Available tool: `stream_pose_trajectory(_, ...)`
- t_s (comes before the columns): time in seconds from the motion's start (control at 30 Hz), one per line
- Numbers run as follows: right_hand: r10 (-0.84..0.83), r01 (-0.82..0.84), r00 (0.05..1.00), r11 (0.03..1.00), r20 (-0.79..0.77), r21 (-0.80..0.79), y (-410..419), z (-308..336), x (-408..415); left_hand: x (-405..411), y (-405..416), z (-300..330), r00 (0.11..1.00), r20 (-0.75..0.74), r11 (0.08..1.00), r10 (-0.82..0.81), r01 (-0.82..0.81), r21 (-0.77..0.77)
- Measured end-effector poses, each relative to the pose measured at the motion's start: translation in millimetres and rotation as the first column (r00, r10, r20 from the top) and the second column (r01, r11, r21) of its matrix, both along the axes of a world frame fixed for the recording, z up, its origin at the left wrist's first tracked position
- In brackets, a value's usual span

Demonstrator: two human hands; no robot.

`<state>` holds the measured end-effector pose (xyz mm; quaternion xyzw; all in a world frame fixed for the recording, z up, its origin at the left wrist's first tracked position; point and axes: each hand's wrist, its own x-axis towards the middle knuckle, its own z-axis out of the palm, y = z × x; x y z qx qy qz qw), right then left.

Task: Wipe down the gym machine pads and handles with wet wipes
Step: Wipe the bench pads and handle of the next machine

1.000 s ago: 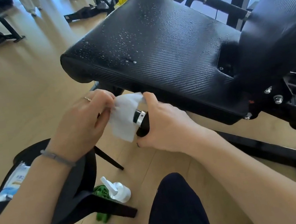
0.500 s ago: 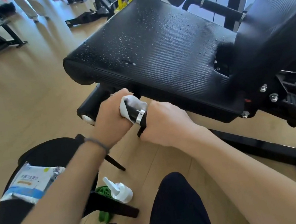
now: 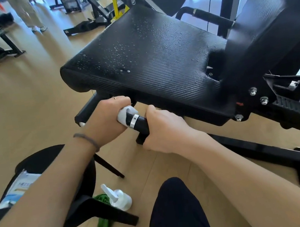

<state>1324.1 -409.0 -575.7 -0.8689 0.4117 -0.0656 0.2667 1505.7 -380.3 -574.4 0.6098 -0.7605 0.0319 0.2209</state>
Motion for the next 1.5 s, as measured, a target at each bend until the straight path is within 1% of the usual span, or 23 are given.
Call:
stream_pose_trajectory(0.1,0.068,-0.071,0.997,0.994,0.036,0.081,2,7,-16,-10,24,-9,0.975,0.224,1.0,0.009,-0.007,-0.009)
stream_pose_trajectory(0.17,0.129,-0.137,0.99,0.976,0.059,0.166,1,12,-35,-7,35,-2,0.949,0.307,0.995,-0.066,0.039,0.092)
stream_pose_trajectory(0.2,0.143,-0.157,0.986,0.965,0.082,0.209,-1,13,-45,-5,40,9,0.953,0.281,0.988,-0.109,0.072,0.139)
stream_pose_trajectory(0.27,0.092,-0.145,0.978,0.945,0.188,0.294,-7,16,-63,-11,45,42,0.988,0.098,0.973,-0.117,0.095,0.211)
stream_pose_trajectory(0.33,-0.075,-0.06,0.93,0.934,0.359,0.352,-16,17,-75,-22,37,71,0.994,-0.054,0.988,-0.094,0.099,0.115)
stream_pose_trajectory(0.4,-0.261,0.077,0.82,0.932,0.509,0.354,-26,19,-81,-39,12,82,0.997,-0.08,1.0,0.001,-0.001,-0.008)
stream_pose_trajectory(0.5,-0.424,0.276,0.649,0.905,0.632,0.324,-33,23,-85,-60,-49,75,0.978,0.016,0.978,0.208,-0.208,0.009)
stream_pose_trajectory(0.6,-0.473,0.356,0.558,0.879,0.682,0.319,-36,20,-89,-76,-102,70,0.95,0.051,0.946,0.308,-0.312,0.088)
stream_pose_trajectory(0.7,-0.469,0.401,0.522,0.872,0.712,0.281,-41,20,-90,-88,-128,65,0.912,0.168,0.927,0.375,-0.368,-0.071)
stream_pose_trajectory(0.77,-0.447,0.419,0.514,0.876,0.732,0.24,-46,20,-90,-97,-129,50,0.881,0.328,0.937,0.34,-0.29,-0.193)
stream_pose_trajectory(0.8,-0.429,0.431,0.524,0.879,0.736,0.206,-48,19,-89,-100,-126,39,0.881,0.391,0.959,0.266,-0.202,-0.198)
stream_pose_trajectory(0.83,-0.407,0.441,0.546,0.883,0.732,0.162,-50,16,-87,-100,-124,27,0.889,0.433,0.987,0.148,-0.103,-0.126)
stream_pose_trajectory(0.9,-0.362,0.431,0.605,0.898,0.709,0.091,-54,10,-83,-96,-117,8,0.901,0.429,0.982,-0.063,-0.021,0.189)
stream_pose_trajectory(0.93,-0.345,0.401,0.636,0.912,0.69,0.086,-56,6,-81,-93,-111,3,0.907,0.407,0.946,-0.107,-0.034,0.324)
stream_pose_trajectory(0.97,-0.331,0.356,0.672,0.929,0.662,0.103,-58,2,-78,-89,-107,1,0.921,0.371,0.922,-0.119,-0.037,0.386)
stream_pose_trajectory(1.03,-0.278,0.26,0.769,0.959,0.575,0.116,-61,-3,-72,-84,-99,6,0.972,0.209,0.897,-0.106,0.003,0.442)
stream_pose_trajectory(1.1,-0.186,0.208,0.867,0.978,0.462,0.004,-64,-8,-66,-80,-89,20,0.994,-0.094,0.869,-0.063,0.101,0.484)
stream_pose_trajectory(1.2,-0.06,0.13,0.949,0.97,0.311,-0.208,-66,-14,-56,-66,-80,40,0.917,-0.397,0.95,0.026,0.101,0.295)
stream_pose_trajectory(1.27,0.036,0.01,0.986,0.963,0.165,-0.27,-66,-20,-50,-54,-74,47,0.898,-0.427,0.992,0.109,-0.068,0.11)
stream_pose_trajectory(1.3,0.067,-0.041,0.994,0.958,0.082,-0.283,-65,-23,-47,-50,-72,47,0.908,-0.376,0.983,0.186,-0.175,0.063)
stream_pose_trajectory(1.37,0.085,-0.09,0.996,0.942,-0.029,-0.324,-63,-30,-42,-45,-67,39,0.935,-0.169,0.95,0.31,-0.311,0.021)
stream_pose_trajectory(1.43,0.074,-0.09,0.996,0.93,-0.058,-0.357,-67,-35,-40,-46,-61,24,0.95,0.0,0.95,0.311,-0.311,-0.024)
stream_pose_trajectory(1.5,0.022,-0.036,0.999,0.943,-0.047,-0.33,-85,-37,-39,-51,-57,16,0.96,0.074,0.961,0.272,-0.267,-0.068)
